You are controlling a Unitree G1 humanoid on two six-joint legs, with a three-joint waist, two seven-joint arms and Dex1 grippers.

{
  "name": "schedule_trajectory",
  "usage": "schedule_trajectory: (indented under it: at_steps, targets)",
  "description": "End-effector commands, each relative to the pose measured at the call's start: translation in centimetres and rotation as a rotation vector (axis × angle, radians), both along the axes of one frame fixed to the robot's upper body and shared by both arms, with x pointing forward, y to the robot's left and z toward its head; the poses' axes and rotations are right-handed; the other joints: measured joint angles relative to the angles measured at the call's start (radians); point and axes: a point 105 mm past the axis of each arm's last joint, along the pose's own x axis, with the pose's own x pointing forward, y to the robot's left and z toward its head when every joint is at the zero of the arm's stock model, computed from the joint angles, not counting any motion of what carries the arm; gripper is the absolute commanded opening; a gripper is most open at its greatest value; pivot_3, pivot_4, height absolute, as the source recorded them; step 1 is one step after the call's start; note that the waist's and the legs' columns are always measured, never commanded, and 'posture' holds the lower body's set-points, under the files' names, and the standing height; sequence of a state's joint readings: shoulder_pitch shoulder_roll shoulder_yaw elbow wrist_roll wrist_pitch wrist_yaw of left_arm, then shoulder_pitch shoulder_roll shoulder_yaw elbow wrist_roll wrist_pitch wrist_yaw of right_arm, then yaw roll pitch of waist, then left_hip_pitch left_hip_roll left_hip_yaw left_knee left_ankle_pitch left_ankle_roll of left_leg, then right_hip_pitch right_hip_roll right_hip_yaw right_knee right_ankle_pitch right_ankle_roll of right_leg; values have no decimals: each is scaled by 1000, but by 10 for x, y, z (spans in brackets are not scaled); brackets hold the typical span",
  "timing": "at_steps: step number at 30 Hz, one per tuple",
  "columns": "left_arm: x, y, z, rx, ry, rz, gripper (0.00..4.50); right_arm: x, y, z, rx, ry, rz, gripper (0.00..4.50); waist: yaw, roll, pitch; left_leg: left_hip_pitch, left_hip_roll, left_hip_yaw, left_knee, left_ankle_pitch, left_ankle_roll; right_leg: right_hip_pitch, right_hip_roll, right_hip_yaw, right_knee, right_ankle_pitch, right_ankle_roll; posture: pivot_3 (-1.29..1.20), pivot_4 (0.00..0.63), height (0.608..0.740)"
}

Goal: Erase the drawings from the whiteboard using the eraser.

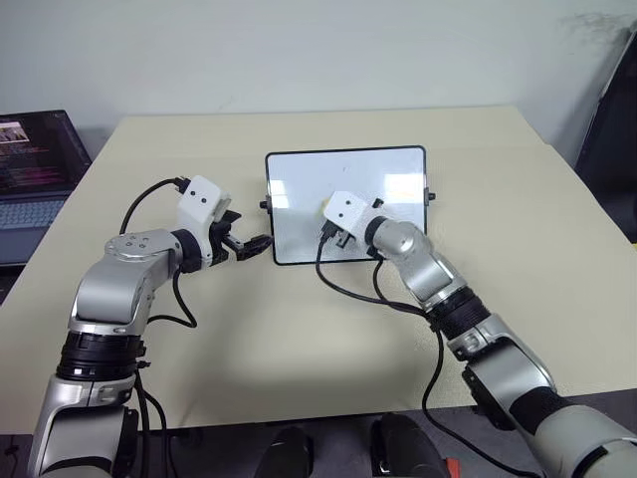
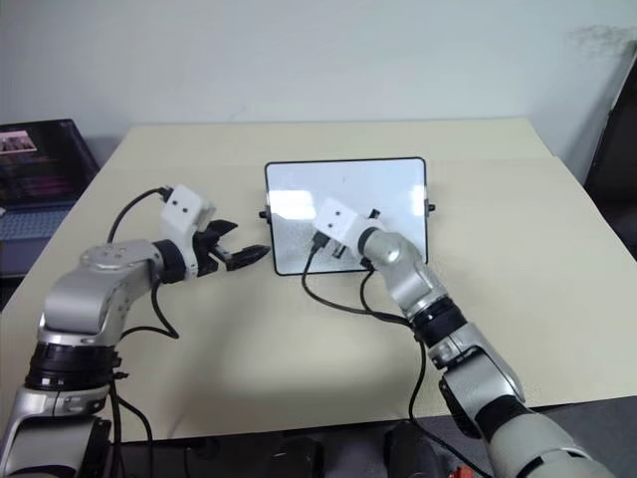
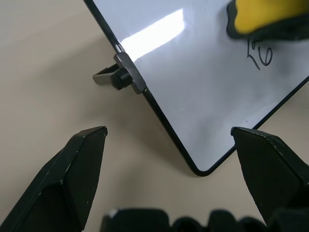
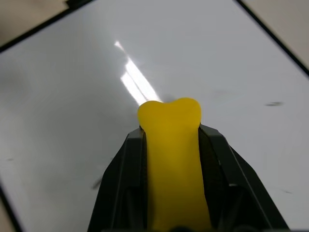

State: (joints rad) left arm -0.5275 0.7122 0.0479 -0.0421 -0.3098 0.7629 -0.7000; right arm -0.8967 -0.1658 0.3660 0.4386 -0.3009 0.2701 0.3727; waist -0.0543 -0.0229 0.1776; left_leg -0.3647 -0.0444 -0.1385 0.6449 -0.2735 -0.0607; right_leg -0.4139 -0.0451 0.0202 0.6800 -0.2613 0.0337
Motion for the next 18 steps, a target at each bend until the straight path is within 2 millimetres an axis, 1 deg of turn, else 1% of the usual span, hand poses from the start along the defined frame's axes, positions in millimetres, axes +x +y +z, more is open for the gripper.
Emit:
schedule_trajectory:
  at_steps: [1, 3, 5, 9, 14, 16, 18]
  targets:
    - [-2, 0, 16, 2, -56, -8, 4500, 9, -21, 16, 19, -40, -71, 1102, 0, 0, 0, 0, 0, 0, 0, 0, 0, 0, 0, 0, 0, 0, 0, 0, 150, 740]
    - [-2, -3, 15, -1, -54, -17, 4500, 10, -26, 11, 9, -25, -81, 1102, -1, 0, 0, 0, 0, 0, 0, 0, 0, 0, 0, 0, 0, 0, 0, 0, 150, 740]
    - [-2, -4, 15, -2, -52, -21, 4500, 9, -25, 5, -3, -8, -74, 1102, -2, 0, 0, 0, 0, 0, 0, 0, 0, 0, 0, 0, 0, 0, 0, 0, 150, 740]
    - [-1, -6, 14, -3, -50, -27, 4500, -5, -4, -12, -24, 42, 3, 1102, -2, 0, 0, 0, 1, 0, 0, 0, 0, 0, 0, 0, 0, 0, 0, 0, 150, 740]
    - [0, -8, 13, -4, -47, -33, 4500, -14, 19, -16, -17, 56, 51, 1102, -11, 0, 0, 1, 2, 1, 0, 0, 0, 0, 0, 1, 0, 0, 0, 0, 150, 740]
    - [0, -8, 13, -5, -47, -34, 4500, -13, 20, -16, -22, 56, 46, 1102, -11, 0, 0, 1, 3, 1, 0, 0, 0, 0, 2, 1, 0, 1, -1, 0, 150, 740]
    - [0, -8, 13, -6, -46, -35, 4500, -8, 11, -14, -18, 47, 11, 1102, -9, 0, 0, 1, 3, 1, 0, 0, 0, 0, 5, 1, 0, 1, -1, 0, 150, 740]
